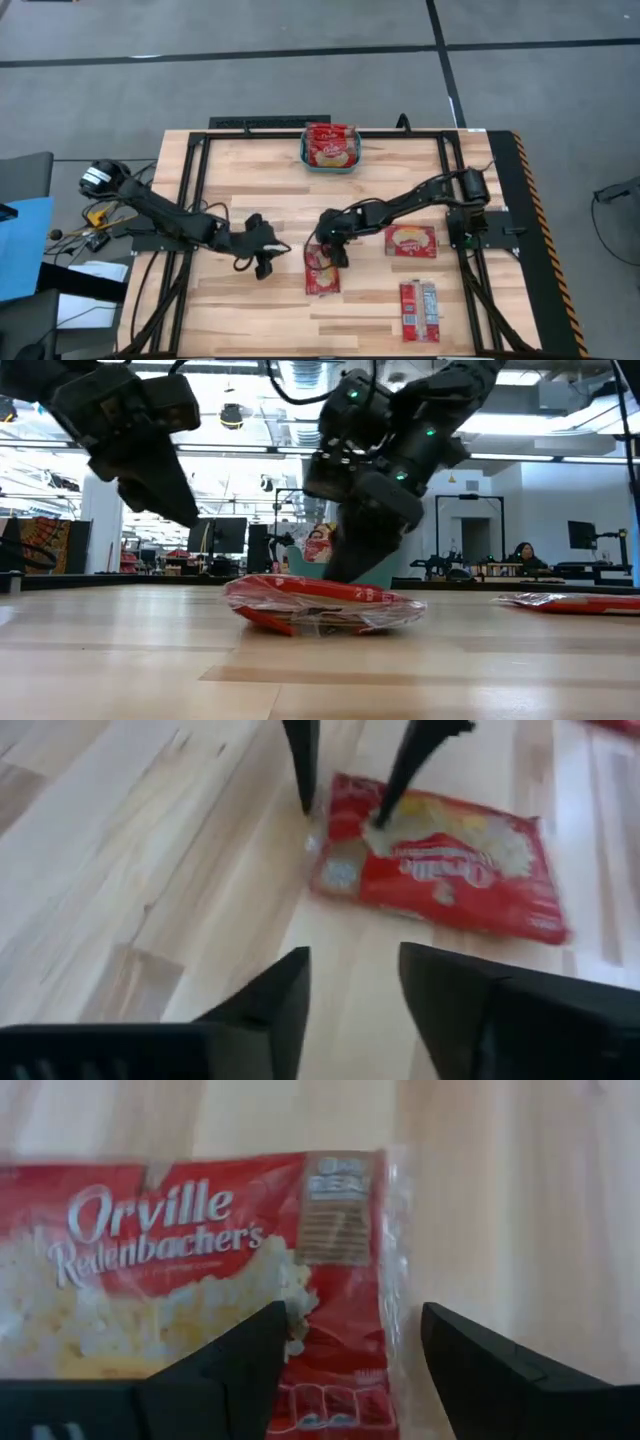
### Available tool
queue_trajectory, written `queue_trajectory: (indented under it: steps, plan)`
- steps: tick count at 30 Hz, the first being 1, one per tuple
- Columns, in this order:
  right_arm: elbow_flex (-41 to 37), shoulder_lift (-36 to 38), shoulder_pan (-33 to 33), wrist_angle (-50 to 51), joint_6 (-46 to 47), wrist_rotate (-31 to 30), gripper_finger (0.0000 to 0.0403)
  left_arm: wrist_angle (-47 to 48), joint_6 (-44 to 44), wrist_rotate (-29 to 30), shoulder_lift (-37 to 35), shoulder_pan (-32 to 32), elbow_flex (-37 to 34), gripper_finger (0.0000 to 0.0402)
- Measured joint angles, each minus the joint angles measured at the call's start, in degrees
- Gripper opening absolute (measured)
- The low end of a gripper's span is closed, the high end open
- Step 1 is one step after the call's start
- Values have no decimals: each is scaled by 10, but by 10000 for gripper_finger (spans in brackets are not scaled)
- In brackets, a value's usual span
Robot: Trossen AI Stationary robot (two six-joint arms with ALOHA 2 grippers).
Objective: Sort popcorn bags into baskets
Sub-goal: Put the red popcorn bag into the blue bin
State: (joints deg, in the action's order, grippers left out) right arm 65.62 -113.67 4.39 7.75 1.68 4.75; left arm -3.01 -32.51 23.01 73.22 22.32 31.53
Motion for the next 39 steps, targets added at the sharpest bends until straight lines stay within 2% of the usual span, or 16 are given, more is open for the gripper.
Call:
queue_trajectory:
  steps: [3,5,8,10,11,13,19,22,26,28,33,36,39]
  plan:
    - [15,-24,5,22,3,6,235,0,-12,16,9,7,-2,184]
    - [17,-25,7,33,13,5,206,13,-14,17,9,6,-3,202]
    - [18,-32,8,38,51,4,134,15,-28,31,9,4,-2,218]
    - [17,-27,5,51,89,-21,73,21,-32,50,9,3,-2,221]
    - [17,-27,4,53,114,-38,42,22,-33,56,9,1,-2,222]
    - [15,-14,1,71,156,-93,16,26,-34,64,9,-1,-2,222]
    - [-18,41,1,111,252,-295,6,18,-32,75,9,-6,-2,223]
    - [-37,78,10,95,326,-365,11,21,-26,106,9,-6,-2,223]
    - [-61,96,16,93,414,-365,31,-18,-7,173,9,-19,-20,222]
    - [-62,101,23,89,424,-376,49,-72,4,160,9,-40,-37,222]
    - [-61,131,32,90,417,-380,115,-240,19,52,10,-98,-79,222]
    - [-60,156,28,85,383,-402,171,-268,20,65,22,-109,-80,222]
    - [-60,173,19,87,351,-406,227,-268,3,71,65,-116,-67,222]
